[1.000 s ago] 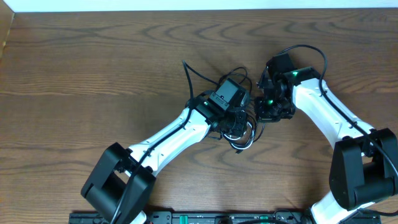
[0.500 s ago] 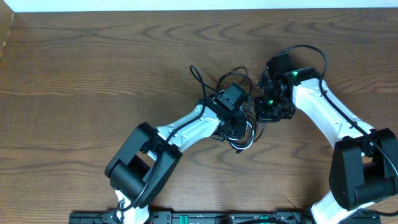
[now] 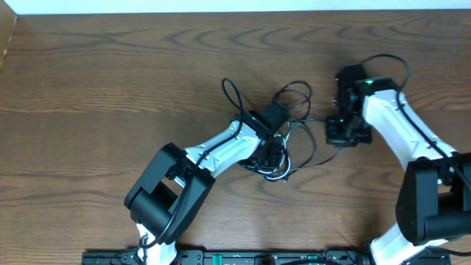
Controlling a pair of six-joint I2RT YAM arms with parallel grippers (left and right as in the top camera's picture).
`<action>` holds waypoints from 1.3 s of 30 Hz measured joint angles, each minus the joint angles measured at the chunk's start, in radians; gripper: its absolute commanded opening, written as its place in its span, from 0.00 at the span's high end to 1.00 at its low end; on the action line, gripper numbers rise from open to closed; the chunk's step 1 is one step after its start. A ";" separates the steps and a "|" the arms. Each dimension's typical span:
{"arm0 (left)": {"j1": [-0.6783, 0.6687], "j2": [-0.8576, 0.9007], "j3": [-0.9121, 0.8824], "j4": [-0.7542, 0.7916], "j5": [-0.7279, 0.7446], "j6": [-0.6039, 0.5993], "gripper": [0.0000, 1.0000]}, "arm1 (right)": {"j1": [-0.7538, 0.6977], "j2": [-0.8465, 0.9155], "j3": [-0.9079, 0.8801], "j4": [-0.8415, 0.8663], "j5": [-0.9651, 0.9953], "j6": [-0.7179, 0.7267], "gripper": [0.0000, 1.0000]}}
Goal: Untangle cables
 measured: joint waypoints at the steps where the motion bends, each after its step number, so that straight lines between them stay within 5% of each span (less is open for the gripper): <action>1: 0.004 0.000 0.000 -0.005 -0.003 0.003 0.77 | -0.016 0.000 0.000 -0.003 0.007 0.002 0.99; 13: 0.179 -0.017 0.001 -0.082 -0.057 0.079 0.76 | -0.237 0.000 0.000 -0.029 0.127 0.011 0.99; 25: 0.369 -0.283 -0.005 -0.118 -0.111 0.101 0.75 | -0.420 0.000 0.000 -0.044 0.141 0.051 0.98; 32: 0.338 -0.295 -0.007 -0.083 0.014 0.106 0.40 | -0.381 0.000 0.000 -0.039 -0.122 -0.076 0.94; 39: 0.258 -0.295 -0.010 0.036 0.076 0.052 0.37 | -0.296 0.000 0.000 -0.051 -0.215 -0.124 0.93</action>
